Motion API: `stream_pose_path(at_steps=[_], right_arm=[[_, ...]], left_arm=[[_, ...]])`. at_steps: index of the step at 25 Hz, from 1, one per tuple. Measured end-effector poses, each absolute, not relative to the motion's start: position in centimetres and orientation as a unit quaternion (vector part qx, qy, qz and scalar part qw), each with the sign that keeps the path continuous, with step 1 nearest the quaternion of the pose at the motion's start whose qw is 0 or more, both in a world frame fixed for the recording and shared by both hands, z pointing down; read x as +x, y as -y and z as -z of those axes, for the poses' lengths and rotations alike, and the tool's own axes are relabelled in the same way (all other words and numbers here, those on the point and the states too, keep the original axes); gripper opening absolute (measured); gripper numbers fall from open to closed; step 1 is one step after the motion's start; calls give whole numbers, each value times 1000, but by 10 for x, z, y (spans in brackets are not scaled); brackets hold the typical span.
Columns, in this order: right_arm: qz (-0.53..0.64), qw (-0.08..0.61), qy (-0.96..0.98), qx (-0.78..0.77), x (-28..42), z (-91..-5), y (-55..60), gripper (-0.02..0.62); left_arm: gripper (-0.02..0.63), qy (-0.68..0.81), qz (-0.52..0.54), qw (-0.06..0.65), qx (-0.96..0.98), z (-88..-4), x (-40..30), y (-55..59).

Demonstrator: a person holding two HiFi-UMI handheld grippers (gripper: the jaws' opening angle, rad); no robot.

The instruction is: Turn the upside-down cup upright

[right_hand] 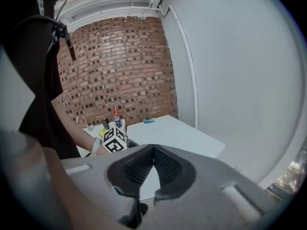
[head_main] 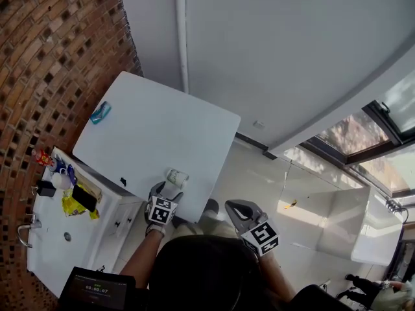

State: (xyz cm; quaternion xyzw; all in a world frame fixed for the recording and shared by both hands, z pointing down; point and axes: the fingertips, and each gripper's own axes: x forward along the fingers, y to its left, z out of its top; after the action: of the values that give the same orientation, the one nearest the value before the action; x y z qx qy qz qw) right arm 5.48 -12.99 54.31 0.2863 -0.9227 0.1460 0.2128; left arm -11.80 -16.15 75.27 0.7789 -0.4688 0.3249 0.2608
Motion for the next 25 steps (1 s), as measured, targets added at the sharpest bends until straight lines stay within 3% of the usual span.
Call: stream_pose_path(at_steps=[10, 25], right_arm=[[-153, 214, 912, 315, 72, -544, 131, -8], [-158, 227, 901, 334, 82, -546, 131, -8]], left_arm=[[411, 465, -341, 277, 769, -774, -121, 176], [434, 439, -359, 293, 770, -793, -123, 188]])
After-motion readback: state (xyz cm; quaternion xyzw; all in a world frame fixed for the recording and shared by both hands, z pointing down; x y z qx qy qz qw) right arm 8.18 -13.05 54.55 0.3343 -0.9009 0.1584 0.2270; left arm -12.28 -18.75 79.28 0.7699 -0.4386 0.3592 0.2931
